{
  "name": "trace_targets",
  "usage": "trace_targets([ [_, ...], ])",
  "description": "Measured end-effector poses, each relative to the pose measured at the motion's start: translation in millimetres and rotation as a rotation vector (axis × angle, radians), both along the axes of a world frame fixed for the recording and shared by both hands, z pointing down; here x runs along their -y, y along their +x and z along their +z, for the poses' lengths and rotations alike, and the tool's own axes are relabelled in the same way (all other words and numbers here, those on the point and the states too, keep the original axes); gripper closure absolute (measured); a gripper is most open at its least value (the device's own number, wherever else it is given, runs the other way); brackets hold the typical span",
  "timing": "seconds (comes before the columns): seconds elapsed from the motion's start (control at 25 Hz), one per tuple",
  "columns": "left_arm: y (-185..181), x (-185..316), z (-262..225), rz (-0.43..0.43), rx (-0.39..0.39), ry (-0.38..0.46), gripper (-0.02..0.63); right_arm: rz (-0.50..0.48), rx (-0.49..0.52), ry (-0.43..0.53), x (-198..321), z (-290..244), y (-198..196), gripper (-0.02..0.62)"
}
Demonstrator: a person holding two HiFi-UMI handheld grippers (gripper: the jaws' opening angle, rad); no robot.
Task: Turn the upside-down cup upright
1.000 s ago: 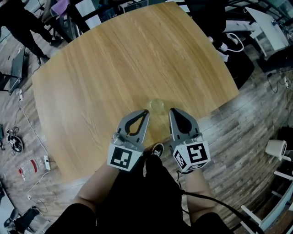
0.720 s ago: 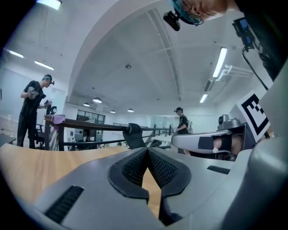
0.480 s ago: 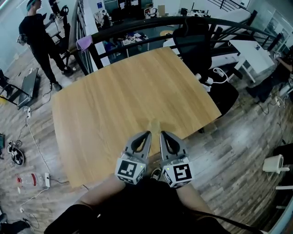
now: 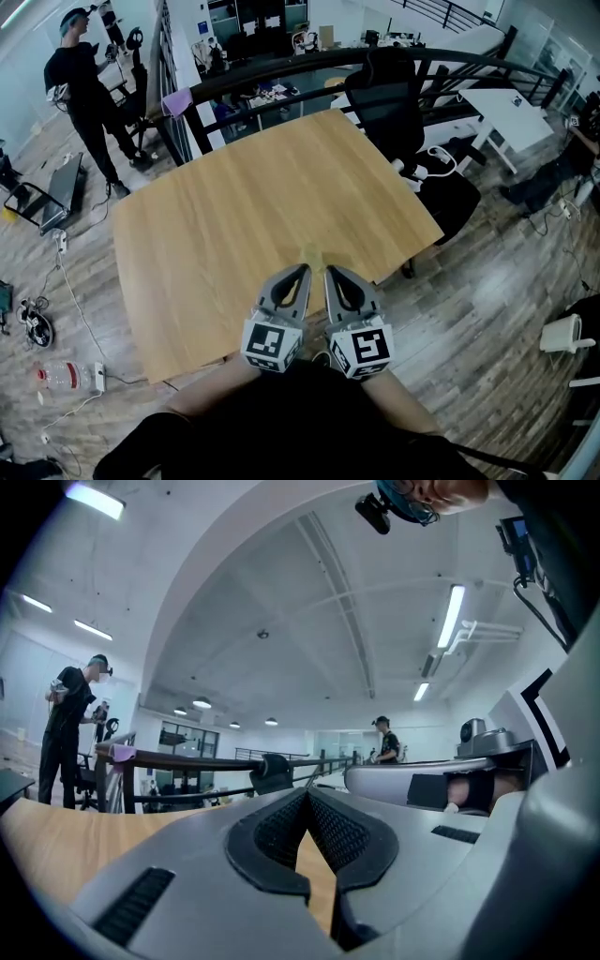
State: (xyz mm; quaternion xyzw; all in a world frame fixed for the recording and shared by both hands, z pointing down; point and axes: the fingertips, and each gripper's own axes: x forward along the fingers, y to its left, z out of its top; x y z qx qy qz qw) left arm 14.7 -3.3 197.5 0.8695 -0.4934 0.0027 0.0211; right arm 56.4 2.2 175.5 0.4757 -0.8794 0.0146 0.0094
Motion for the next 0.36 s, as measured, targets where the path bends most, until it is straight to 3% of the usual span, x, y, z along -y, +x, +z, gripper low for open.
trace_targets([
  [0.36, 1.8, -5.1, -6.7, 0.002, 0.005, 0.009, 0.598, -0.004, 0.011, 0.013, -5.7, -8.6, -4.3, 0.581],
])
